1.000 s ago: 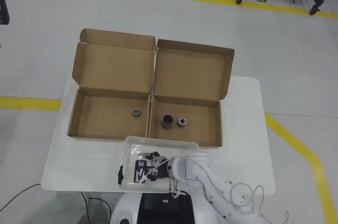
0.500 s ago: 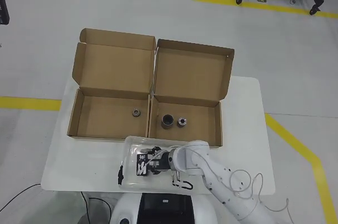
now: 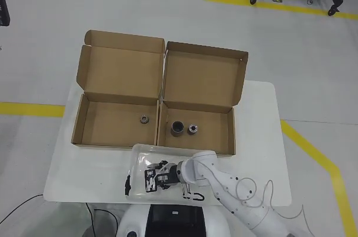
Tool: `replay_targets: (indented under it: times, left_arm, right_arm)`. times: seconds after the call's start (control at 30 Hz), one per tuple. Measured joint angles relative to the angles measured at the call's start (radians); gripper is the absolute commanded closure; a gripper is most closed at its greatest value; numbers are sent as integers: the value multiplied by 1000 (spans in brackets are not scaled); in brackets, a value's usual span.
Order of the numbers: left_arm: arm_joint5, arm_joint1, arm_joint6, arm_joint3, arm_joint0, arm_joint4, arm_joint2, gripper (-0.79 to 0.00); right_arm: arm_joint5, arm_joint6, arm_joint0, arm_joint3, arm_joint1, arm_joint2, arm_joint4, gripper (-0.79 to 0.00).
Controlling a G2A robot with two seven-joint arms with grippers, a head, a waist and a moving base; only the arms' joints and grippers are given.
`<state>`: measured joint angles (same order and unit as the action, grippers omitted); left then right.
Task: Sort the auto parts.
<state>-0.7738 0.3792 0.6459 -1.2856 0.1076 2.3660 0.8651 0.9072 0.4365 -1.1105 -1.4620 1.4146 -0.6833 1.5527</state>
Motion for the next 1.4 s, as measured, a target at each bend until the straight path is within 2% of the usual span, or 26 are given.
replay_targets:
  times: [0.4, 0.7, 0.93, 1.17, 1.27, 1.4]
  left_arm:
    - [0, 0, 0, 0, 0, 0, 0, -785]
    - [0, 0, 0, 0, 0, 0, 0, -785]
    - [0, 0, 0, 0, 0, 0, 0, -785]
    - [0, 0, 0, 0, 0, 0, 0, -785]
    - [0, 0, 0, 0, 0, 0, 0, -785]
    - [0, 0, 0, 0, 0, 0, 0, -785]
  right_arm:
    - [-5, -24, 47, 67, 9, 36, -11, -496]
    - [-107, -49, 51, 77, 11, 28, -11, -505]
    - [-56, -64, 31, 51, -1, 34, -1, -511]
    - [-78, -57, 38, 72, 2, 47, -9, -493]
    - [-83, -57, 42, 76, 4, 57, -4, -449]
    - [-87, -59, 47, 72, 6, 76, 21, -197]
